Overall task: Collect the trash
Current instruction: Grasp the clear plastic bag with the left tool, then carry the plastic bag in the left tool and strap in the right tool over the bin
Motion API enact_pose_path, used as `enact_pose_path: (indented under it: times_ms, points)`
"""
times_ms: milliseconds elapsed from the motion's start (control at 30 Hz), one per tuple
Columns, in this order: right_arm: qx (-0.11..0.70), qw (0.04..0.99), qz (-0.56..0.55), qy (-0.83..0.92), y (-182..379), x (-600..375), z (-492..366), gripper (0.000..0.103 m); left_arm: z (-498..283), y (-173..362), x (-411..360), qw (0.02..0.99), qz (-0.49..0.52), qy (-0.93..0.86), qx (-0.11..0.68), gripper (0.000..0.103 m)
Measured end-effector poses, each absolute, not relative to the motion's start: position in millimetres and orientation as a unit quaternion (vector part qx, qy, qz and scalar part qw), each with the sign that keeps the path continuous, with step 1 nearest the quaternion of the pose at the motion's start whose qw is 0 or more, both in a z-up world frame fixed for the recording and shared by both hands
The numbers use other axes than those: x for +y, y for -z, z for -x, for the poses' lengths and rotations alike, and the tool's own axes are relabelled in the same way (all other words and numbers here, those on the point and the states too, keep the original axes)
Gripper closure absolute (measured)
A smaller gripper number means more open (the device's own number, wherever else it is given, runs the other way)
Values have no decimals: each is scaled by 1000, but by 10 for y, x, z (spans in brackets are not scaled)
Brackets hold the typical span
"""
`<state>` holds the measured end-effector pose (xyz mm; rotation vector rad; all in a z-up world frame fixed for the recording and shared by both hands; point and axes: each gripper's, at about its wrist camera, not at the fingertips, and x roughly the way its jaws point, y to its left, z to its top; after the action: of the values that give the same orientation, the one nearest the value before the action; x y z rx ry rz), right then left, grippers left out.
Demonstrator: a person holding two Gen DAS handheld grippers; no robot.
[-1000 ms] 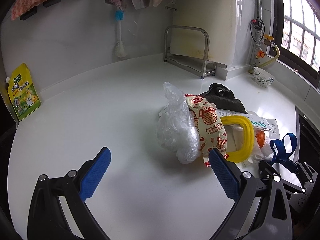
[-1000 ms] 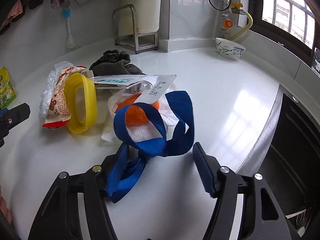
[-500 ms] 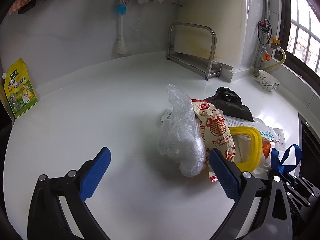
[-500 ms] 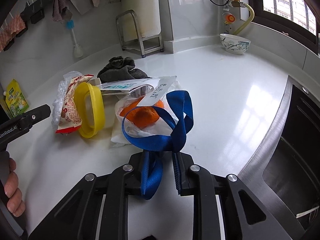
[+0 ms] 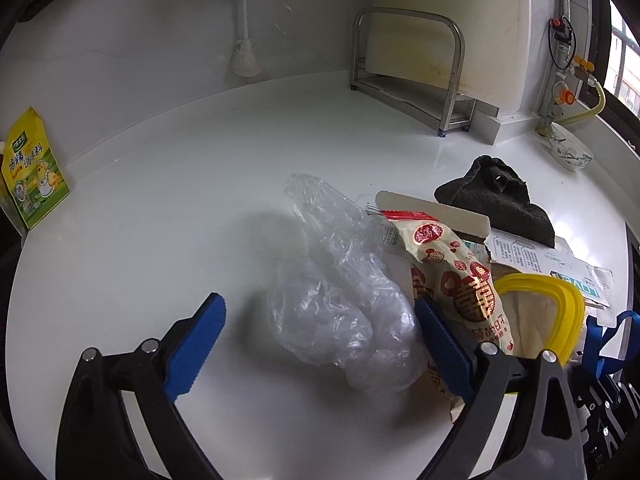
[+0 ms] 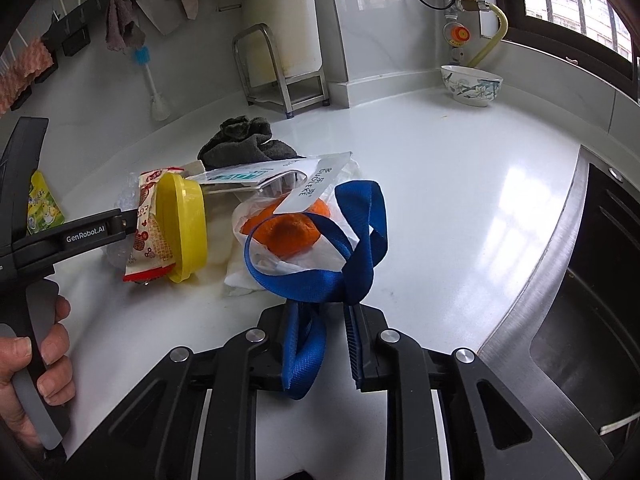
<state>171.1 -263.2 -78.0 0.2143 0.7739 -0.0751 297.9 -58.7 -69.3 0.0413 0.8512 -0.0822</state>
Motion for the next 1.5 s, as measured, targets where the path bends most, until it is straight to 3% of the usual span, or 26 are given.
enact_pose_path:
  times_ms: [33, 100, 233, 567, 1033, 1500]
  points:
    - [376, 920, -103, 37, 781, -2628, -1712, 83, -2990, 722, -577, 906, -18, 43, 421, 32]
    - [375, 921, -101, 38, 784, -2617, -1703, 83, -3005, 780, -547, 898, -10, 50, 437, 47]
    - [375, 921, -100, 39, 784, -2599, -1682, 83, -2955, 772, -482, 899, -4, 52, 434, 62]
    - [362, 919, -145, 53, 796, -2648, -1338, 83, -2552, 652, -384, 917, -32, 24, 398, 64]
    - [347, 923, -163, 33, 616, -2473, -493, 83, -1230, 354, -274, 932, -49, 67, 352, 64]
    - [367, 916, -155, 38, 700, -2398, 642, 83, -13, 562, -632, 915, -82, 170, 356, 64]
